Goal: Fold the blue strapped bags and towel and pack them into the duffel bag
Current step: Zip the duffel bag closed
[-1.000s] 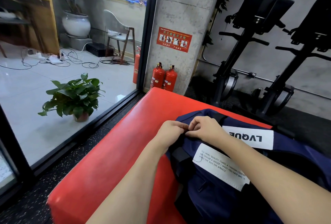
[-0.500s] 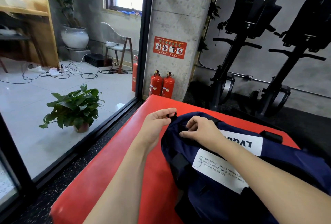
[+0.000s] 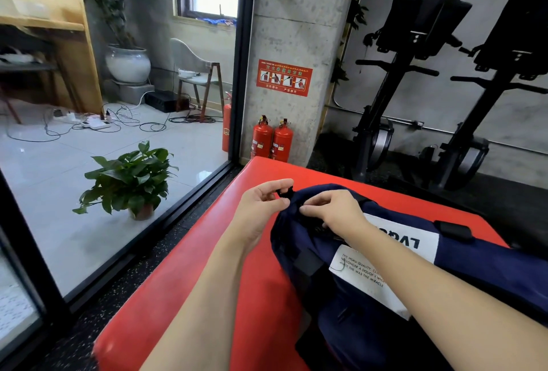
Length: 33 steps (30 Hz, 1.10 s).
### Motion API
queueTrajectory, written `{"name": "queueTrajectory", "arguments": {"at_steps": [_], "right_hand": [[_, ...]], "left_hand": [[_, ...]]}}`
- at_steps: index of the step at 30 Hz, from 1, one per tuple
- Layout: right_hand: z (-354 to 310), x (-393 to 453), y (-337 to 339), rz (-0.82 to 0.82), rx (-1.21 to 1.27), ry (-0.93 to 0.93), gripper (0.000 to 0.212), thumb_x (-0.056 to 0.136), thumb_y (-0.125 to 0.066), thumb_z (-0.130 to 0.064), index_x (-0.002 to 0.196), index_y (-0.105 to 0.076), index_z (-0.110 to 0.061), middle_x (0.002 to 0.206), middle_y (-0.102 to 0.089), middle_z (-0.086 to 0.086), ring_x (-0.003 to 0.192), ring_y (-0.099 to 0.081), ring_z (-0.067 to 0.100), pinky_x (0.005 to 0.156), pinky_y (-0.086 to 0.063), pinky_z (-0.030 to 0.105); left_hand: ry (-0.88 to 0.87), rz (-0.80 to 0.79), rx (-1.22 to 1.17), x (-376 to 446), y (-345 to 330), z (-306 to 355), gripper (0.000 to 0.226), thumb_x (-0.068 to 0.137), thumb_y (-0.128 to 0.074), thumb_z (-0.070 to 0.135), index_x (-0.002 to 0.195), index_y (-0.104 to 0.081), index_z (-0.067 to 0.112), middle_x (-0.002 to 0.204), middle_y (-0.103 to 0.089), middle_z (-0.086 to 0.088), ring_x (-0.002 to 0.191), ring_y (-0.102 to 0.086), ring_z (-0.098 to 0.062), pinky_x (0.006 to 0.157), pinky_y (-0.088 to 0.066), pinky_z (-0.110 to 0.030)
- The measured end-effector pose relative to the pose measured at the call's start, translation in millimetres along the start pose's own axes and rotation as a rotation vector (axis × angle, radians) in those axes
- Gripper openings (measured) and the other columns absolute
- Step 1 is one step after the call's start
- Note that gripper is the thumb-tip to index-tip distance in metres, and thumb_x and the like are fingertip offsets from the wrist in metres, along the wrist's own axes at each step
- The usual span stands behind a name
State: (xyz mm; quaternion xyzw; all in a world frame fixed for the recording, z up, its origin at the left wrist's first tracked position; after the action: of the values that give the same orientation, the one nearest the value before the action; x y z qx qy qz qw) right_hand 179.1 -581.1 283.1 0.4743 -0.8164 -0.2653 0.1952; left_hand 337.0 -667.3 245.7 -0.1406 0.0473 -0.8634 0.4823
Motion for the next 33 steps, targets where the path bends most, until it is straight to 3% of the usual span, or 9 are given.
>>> {"name": "queueTrajectory", "arguments": {"at_steps": [4, 6, 10, 13, 19, 24, 28, 30, 33], "right_hand": [[4.5, -0.9, 2.8, -0.017, 0.146, -0.071, 0.010, 0.075, -0.088, -0.024, 0.078, -0.079, -0.021, 0.071, -0.074, 0.004, 0.059, -0.061, 0.013, 0.056, -0.051, 0.025], [5.9, -1.3, 3.3, -0.008, 0.187, -0.085, 0.011, 0.073, -0.089, -0.025, 0.078, -0.080, -0.022, 0.078, -0.076, 0.008, 0.065, -0.061, 0.017, 0.060, -0.051, 0.028], [3.4, -5.0, 6.9, -0.005, 0.247, -0.065, 0.011, 0.073, -0.088, -0.021, 0.080, -0.080, -0.018, 0.072, -0.074, 0.005, 0.064, -0.060, 0.015, 0.057, -0.047, 0.023], [-0.1, -11.1, 11.2, -0.010, 0.286, -0.065, 0.009, 0.077, -0.086, -0.016, 0.081, -0.079, -0.015, 0.067, -0.071, -0.001, 0.056, -0.055, 0.010, 0.051, -0.043, 0.020], [-3.8, -20.1, 20.1, 0.003, 0.232, -0.052, 0.008, 0.077, -0.086, -0.014, 0.077, -0.078, -0.016, 0.057, -0.066, -0.006, 0.041, -0.048, 0.001, 0.042, -0.035, 0.014], [3.0, -25.3, 41.1, -0.007, 0.128, -0.108, 0.012, 0.071, -0.090, -0.020, 0.074, -0.079, -0.017, 0.060, -0.067, -0.006, 0.048, -0.051, 0.005, 0.051, -0.041, 0.021], [7.0, -35.0, 59.2, 0.001, 0.055, -0.090, 0.015, 0.065, -0.093, -0.023, 0.072, -0.080, -0.023, 0.074, -0.076, 0.002, 0.070, -0.063, 0.015, 0.076, -0.055, 0.043], [2.5, -38.6, 65.2, 0.025, 0.055, -0.062, 0.013, 0.067, -0.092, -0.021, 0.071, -0.080, -0.021, 0.073, -0.075, 0.000, 0.071, -0.063, 0.012, 0.071, -0.051, 0.034], [-5.1, -43.1, 67.3, 0.045, 0.054, -0.055, 0.013, 0.068, -0.091, -0.020, 0.069, -0.079, -0.022, 0.067, -0.072, -0.006, 0.067, -0.059, 0.010, 0.064, -0.042, 0.026]], "left_hand": [[-0.044, -0.018, 0.120, -1.8, -4.7, 3.7, 0.045, 0.078, -0.075, -0.002, 0.108, -0.078, 0.031, 0.092, -0.066, 0.020, 0.087, -0.047, -0.006, 0.096, -0.041, -0.025], [-0.081, -0.031, 0.231, -3.7, -6.6, 6.5, 0.043, 0.078, -0.077, 0.003, 0.108, -0.077, 0.034, 0.100, -0.067, 0.016, 0.091, -0.052, -0.001, 0.099, -0.039, -0.027], [-0.169, -0.062, 0.624, -3.6, -14.0, 10.2, 0.039, 0.083, -0.076, 0.013, 0.110, -0.073, 0.041, 0.104, -0.054, 0.008, 0.111, -0.048, -0.014, 0.102, -0.037, -0.030], [-0.212, -0.089, 0.848, -3.0, -22.5, 10.7, 0.037, 0.090, -0.071, 0.019, 0.117, -0.068, 0.045, 0.096, -0.042, 0.013, 0.108, -0.037, -0.017, 0.100, -0.034, -0.033], [-0.314, 0.024, 0.949, 0.8, -28.8, 11.5, 0.021, 0.092, -0.066, 0.022, 0.096, -0.070, 0.043, 0.087, -0.041, 0.013, 0.100, -0.041, -0.019, 0.093, -0.041, -0.047], [-0.242, 0.125, 0.963, 4.7, -11.4, 1.0, 0.020, 0.094, -0.063, 0.022, 0.093, -0.065, 0.042, 0.092, -0.045, 0.012, 0.103, -0.039, -0.018, 0.095, -0.040, -0.048], [-0.249, 0.123, 1.011, -3.9, -19.9, 8.3, 0.022, 0.091, -0.067, 0.022, 0.097, -0.066, 0.043, 0.120, -0.044, 0.011, 0.120, -0.031, -0.022, 0.103, -0.027, -0.039], [-0.321, 0.017, 1.068, -9.9, -34.6, 19.9, 0.029, 0.089, -0.070, 0.025, 0.107, -0.067, 0.047, 0.146, -0.032, 0.012, 0.136, -0.017, -0.017, 0.107, -0.015, -0.041], [-0.434, -0.096, 1.169, -21.5, -58.6, 27.6, 0.032, 0.086, -0.071, 0.029, 0.113, -0.068, 0.046, 0.153, -0.032, 0.012, 0.142, -0.015, -0.020, 0.110, -0.015, -0.045]]}}
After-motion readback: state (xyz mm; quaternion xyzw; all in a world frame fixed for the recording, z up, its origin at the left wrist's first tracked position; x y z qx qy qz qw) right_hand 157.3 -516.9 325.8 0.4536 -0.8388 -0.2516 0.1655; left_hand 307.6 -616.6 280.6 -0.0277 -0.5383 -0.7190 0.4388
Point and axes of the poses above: each hand's wrist, its own x-axis towards the middle knuckle, its own y-axis out of the back of the hand, z = x × y, the point moved 3 cm from there along x, towards the middle knuckle
